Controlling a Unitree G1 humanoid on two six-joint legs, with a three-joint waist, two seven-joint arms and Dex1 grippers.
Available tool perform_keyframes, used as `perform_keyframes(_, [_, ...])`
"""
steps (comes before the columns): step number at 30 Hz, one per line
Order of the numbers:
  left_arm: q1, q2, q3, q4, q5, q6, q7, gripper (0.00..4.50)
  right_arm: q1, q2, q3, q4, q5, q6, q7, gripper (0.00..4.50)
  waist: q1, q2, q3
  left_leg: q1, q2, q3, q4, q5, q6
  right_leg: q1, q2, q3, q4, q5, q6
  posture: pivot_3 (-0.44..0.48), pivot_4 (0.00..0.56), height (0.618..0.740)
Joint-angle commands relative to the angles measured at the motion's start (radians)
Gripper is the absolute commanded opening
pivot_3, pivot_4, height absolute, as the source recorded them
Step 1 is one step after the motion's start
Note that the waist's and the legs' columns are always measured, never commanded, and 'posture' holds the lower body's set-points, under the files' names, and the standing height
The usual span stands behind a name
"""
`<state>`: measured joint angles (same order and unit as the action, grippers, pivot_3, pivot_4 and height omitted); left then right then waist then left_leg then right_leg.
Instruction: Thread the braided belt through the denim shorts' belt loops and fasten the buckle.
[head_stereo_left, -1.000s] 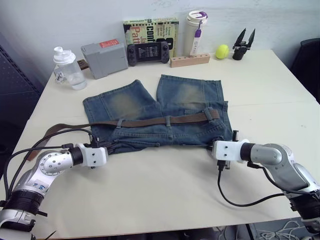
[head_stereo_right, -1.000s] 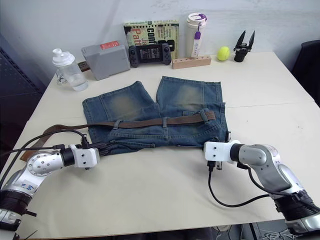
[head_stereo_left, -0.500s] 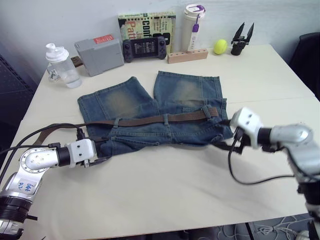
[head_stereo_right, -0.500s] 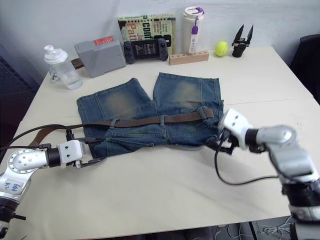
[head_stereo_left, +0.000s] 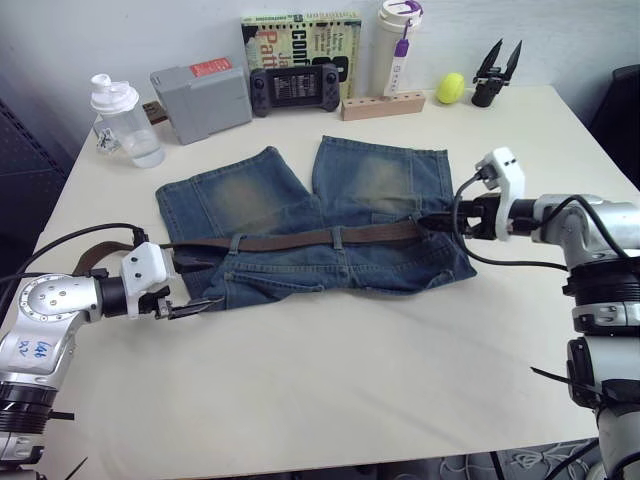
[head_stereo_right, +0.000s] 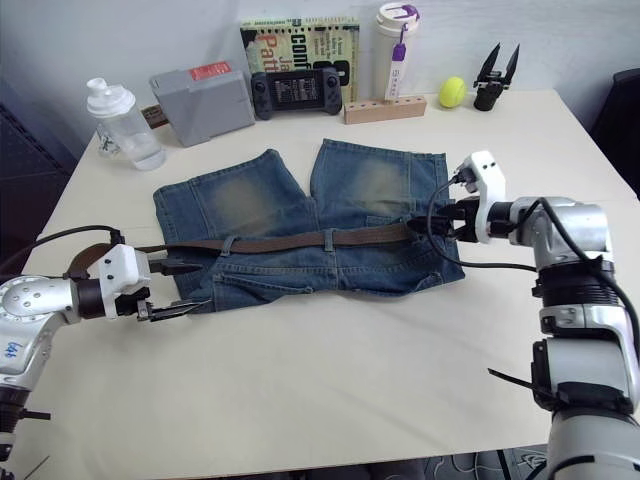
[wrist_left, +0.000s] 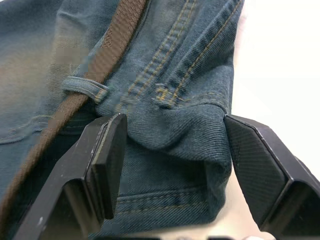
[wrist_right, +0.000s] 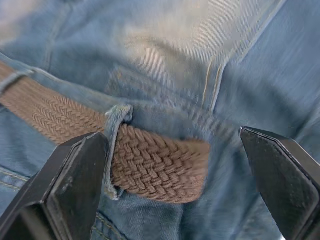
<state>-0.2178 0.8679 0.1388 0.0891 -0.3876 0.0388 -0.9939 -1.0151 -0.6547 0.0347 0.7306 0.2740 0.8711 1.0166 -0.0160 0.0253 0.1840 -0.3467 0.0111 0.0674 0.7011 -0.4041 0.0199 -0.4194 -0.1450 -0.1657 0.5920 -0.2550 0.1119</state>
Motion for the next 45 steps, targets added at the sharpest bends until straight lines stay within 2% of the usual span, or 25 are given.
perform_keyframes(1, [-0.06, -0.014, 0.061, 0.036, -0.042, 0.045, 0.016, 3.45, -0.032, -0.012, -0.027, -0.007, 0.017, -0.011, 0.038, 1.88, -0.001, 0.0, 0.0, 0.0, 0.0, 0.0, 0.0, 0.001, 0.0, 0.0, 0.0, 0.0, 0.0, 0.0, 0.0, 0.0, 0.15, 0.726])
perform_keyframes(2, [-0.083, -0.019, 0.066, 0.061, -0.042, 0.054, 0.017, 3.45, -0.028, -0.012, -0.032, -0.015, 0.025, -0.008, 0.049, 1.22, -0.002, 0.0, 0.0, 0.0, 0.0, 0.0, 0.0, 0.001, 0.0, 0.0, 0.0, 0.0, 0.001, 0.0, 0.0, 0.0, 0.15, 0.726])
perform_keyframes(3, [-0.11, -0.021, 0.067, 0.093, -0.043, 0.065, 0.013, 3.45, -0.023, -0.013, -0.037, -0.029, 0.034, -0.002, 0.06, 0.75, -0.003, 0.0, 0.0, 0.001, 0.0, 0.0, 0.0, 0.001, 0.0, 0.0, 0.0, 0.0, 0.001, 0.0, 0.0, 0.0, 0.15, 0.726])
perform_keyframes(5, [-0.178, -0.03, 0.064, 0.161, -0.039, 0.1, 0.017, 3.45, -0.009, -0.015, -0.041, -0.054, 0.041, 0.002, 0.074, 0.32, -0.007, 0.0, 0.0, 0.0, 0.0, -0.001, 0.0, 0.001, 0.0, 0.0, 0.0, 0.0, 0.001, 0.0, 0.0, 0.0, 0.15, 0.726])
perform_keyframes(8, [-0.254, -0.039, 0.049, 0.235, -0.025, 0.152, 0.014, 3.45, 0.01, -0.016, -0.051, -0.085, 0.051, 0.015, 0.074, 0.32, -0.012, -0.001, 0.0, 0.0, 0.0, -0.001, 0.0, 0.001, 0.0, 0.0, 0.001, -0.001, 0.001, 0.0, 0.0, 0.0, 0.15, 0.726])
perform_keyframes(12, [-0.453, -0.094, 0.019, 0.463, -0.031, 0.346, 0.017, 3.45, 0.082, -0.006, -0.077, -0.194, 0.09, 0.055, 0.062, 0.32, -0.012, -0.001, 0.0, -0.001, 0.0, -0.002, -0.001, 0.001, 0.0, 0.0, 0.002, -0.001, 0.001, 0.0, 0.0, 0.0, 0.15, 0.726])
perform_keyframes(19, [-0.605, -0.127, -0.017, 0.674, -0.024, 0.554, -0.089, 3.45, 0.164, 0.017, -0.111, -0.337, 0.135, 0.102, 0.003, 0.32, -0.017, -0.003, 0.001, 0.0, 0.0, -0.002, -0.001, 0.001, -0.001, -0.001, 0.003, -0.001, 0.001, 0.0, 0.0, 0.0, 0.15, 0.726])
perform_keyframes(24, [-0.625, -0.122, -0.009, 0.694, -0.037, 0.647, -0.146, 3.45, 0.203, 0.027, -0.123, -0.383, 0.146, 0.109, -0.037, 0.32, -0.018, -0.003, 0.001, 0.0, 0.0, -0.001, -0.001, 0.001, -0.001, -0.001, 0.003, 0.0, 0.001, 0.0, 0.0, 0.0, 0.15, 0.726])
perform_keyframes(28, [-0.58, -0.106, -0.023, 0.638, -0.023, 0.672, -0.179, 3.45, 0.22, 0.034, -0.136, -0.41, 0.16, 0.122, -0.062, 0.32, -0.018, -0.003, 0.001, 0.0, 0.0, -0.001, -0.001, 0.001, -0.001, -0.001, 0.003, 0.001, 0.002, 0.0, 0.0, 0.0, 0.15, 0.726])
perform_keyframes(34, [-0.555, -0.126, -0.03, 0.617, -0.007, 0.667, -0.159, 3.45, 0.238, 0.036, -0.137, -0.43, 0.176, 0.12, -0.077, 0.32, -0.016, -0.004, 0.001, 0.0, 0.0, -0.001, 0.0, 0.001, -0.001, -0.001, 0.003, 0.001, 0.002, 0.0, 0.0, 0.0, 0.15, 0.726])
perform_keyframes(41, [-0.636, -0.195, 0.012, 0.692, -0.015, 0.683, -0.078, 3.45, 0.244, 0.034, -0.137, -0.438, 0.183, 0.118, -0.076, 0.32, -0.012, -0.004, 0.0, 0.0, 0.0, -0.001, 0.002, 0.001, -0.001, -0.001, 0.003, 0.002, 0.003, 0.0, 0.0, 0.0, 0.15, 0.726])
perform_keyframes(45, [-0.663, -0.208, 0.018, 0.735, -0.005, 0.665, -0.073, 2.48, 0.251, 0.034, -0.133, -0.444, 0.184, 0.118, -0.075, 0.32, -0.013, -0.004, 0.0, 0.0, 0.0, -0.001, 0.002, 0.001, -0.001, -0.001, 0.003, 0.002, 0.003, 0.0, 0.0, 0.0, 0.15, 0.726])
